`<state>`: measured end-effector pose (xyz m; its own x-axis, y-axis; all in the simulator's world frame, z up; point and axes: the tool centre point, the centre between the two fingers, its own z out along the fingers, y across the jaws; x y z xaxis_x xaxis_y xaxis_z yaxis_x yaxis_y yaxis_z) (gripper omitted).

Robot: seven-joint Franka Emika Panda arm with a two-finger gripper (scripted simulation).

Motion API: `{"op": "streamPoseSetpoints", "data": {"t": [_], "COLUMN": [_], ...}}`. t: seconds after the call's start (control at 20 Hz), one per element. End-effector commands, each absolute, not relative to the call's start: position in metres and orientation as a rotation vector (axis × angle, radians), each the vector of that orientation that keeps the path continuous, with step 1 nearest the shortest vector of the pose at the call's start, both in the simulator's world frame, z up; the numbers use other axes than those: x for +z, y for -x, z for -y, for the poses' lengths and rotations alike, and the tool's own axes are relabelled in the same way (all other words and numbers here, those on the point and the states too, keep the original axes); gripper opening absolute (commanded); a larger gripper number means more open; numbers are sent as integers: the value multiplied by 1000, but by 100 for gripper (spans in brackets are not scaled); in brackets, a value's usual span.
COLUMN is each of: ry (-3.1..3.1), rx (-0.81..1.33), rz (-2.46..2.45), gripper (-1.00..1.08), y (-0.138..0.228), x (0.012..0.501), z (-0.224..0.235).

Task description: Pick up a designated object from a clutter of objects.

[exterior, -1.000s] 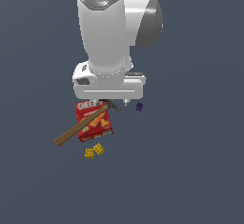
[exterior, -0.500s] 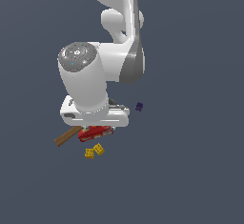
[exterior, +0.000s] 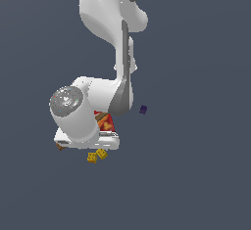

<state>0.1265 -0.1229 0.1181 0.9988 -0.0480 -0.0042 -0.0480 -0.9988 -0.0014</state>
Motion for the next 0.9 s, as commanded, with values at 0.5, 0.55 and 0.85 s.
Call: {"op": "streamPoseSetpoints", "data": {"t": [0.5, 0.55, 0.85], "ry": [3140, 3140, 3140], "rx": [0, 0, 2], "rz": [-94, -94, -95], "gripper": [100, 100, 100], "y": [-137, -137, -137], "x": [72, 72, 63], "z": [145, 146, 145]}}
